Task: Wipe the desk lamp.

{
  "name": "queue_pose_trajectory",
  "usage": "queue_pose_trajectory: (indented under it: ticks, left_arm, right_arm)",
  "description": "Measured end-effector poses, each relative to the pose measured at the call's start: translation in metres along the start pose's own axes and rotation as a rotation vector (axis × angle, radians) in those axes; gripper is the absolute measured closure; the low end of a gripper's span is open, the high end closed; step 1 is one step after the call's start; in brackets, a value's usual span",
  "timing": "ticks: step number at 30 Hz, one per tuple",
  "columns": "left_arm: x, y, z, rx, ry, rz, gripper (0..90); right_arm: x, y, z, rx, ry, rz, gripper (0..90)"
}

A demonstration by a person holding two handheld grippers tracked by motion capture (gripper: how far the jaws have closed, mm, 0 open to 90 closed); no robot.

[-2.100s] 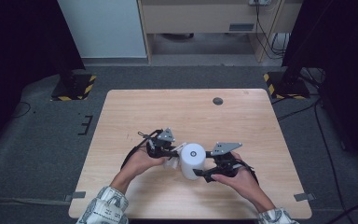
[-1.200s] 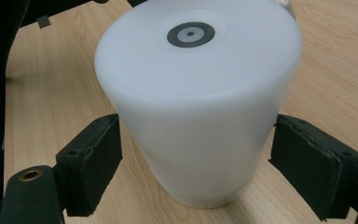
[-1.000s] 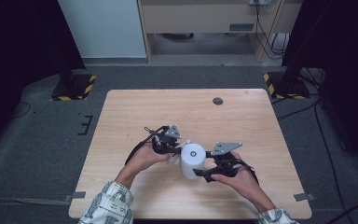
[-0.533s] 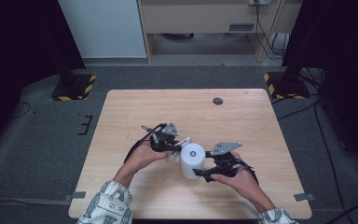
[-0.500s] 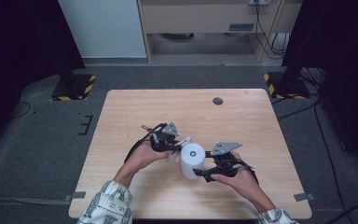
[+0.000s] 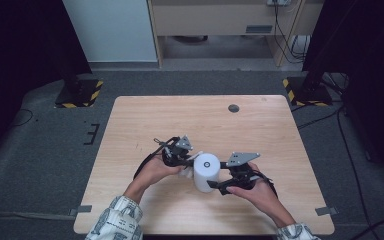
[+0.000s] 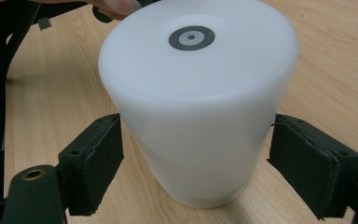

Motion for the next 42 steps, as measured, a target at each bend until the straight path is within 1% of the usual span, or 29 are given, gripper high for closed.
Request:
queue_pose_trajectory:
  ticks: [8,10,12,14,16,18,20,22,25,28,30,32,34,37,39,42]
  left_arm:
    - [0.004,0.018,0.014,0.005,-0.011,-0.010,77.3]
    - [0.006,0.023,0.016,0.018,-0.002,-0.002,77.3]
    - [0.009,0.029,0.018,0.023,-0.005,-0.004,77.3]
    - [0.013,0.035,0.021,0.038,0.001,0.001,77.3]
    - [0.020,0.041,0.023,0.049,-0.007,0.001,77.3]
    - [0.027,0.045,0.028,0.047,-0.018,0.002,77.4]
    - [0.034,0.045,0.033,0.036,-0.026,0.009,77.4]
    - [0.040,0.041,0.040,0.009,-0.040,0.012,77.4]
    - [0.042,0.032,0.045,-0.026,-0.054,0.013,77.3]
    - [0.044,0.028,0.047,-0.034,-0.051,0.022,77.4]
    - [0.044,0.031,0.046,-0.027,-0.050,0.026,77.3]
    - [0.042,0.037,0.043,-0.001,-0.042,0.021,77.3]
    - [0.037,0.046,0.037,0.031,-0.028,0.006,77.3]
    - [0.030,0.053,0.030,0.068,-0.006,-0.011,77.3]
    - [0.025,0.057,0.025,0.085,0.002,-0.020,77.3]
    - [0.019,0.059,0.017,0.102,0.000,-0.032,77.3]
  right_arm:
    - [0.000,0.000,-0.001,0.010,0.001,0.003,18.5]
    - [0.000,0.000,-0.001,0.011,0.002,0.004,18.9]
    - [0.000,0.000,-0.001,0.011,0.001,0.004,19.0]
    - [0.000,0.000,-0.002,0.011,0.001,0.005,19.0]
    - [0.000,0.000,-0.002,0.012,0.001,0.005,19.1]
    - [0.000,0.000,-0.002,0.012,0.001,0.005,19.1]
    - [0.000,-0.001,-0.002,0.012,0.000,0.004,19.2]
    - [-0.001,-0.001,-0.002,0.009,0.000,0.003,19.3]
    - [-0.001,-0.002,-0.002,0.006,0.006,0.006,19.5]
    - [-0.001,-0.002,-0.002,0.008,0.005,0.006,19.5]
    - [-0.001,-0.002,-0.002,0.009,0.002,0.005,19.4]
    - [0.000,-0.002,-0.002,0.010,0.001,0.003,19.6]
    - [-0.001,-0.003,-0.002,0.010,0.000,0.003,20.2]
    - [-0.001,-0.004,-0.003,0.010,0.005,0.003,21.1]
    - [-0.001,-0.004,-0.003,0.011,0.006,0.001,21.1]
    - [-0.001,-0.003,-0.004,0.018,0.006,-0.001,20.7]
Point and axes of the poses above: each handheld gripper's, and its own axes: y roughly backward along the jaws, z roughly out of its underside, x roughly to its right, the point moved 7 cm from there along -y, roughly forward along the jaws, and after that the axes turned 11 degrees about -z, right-handed, at the moved point
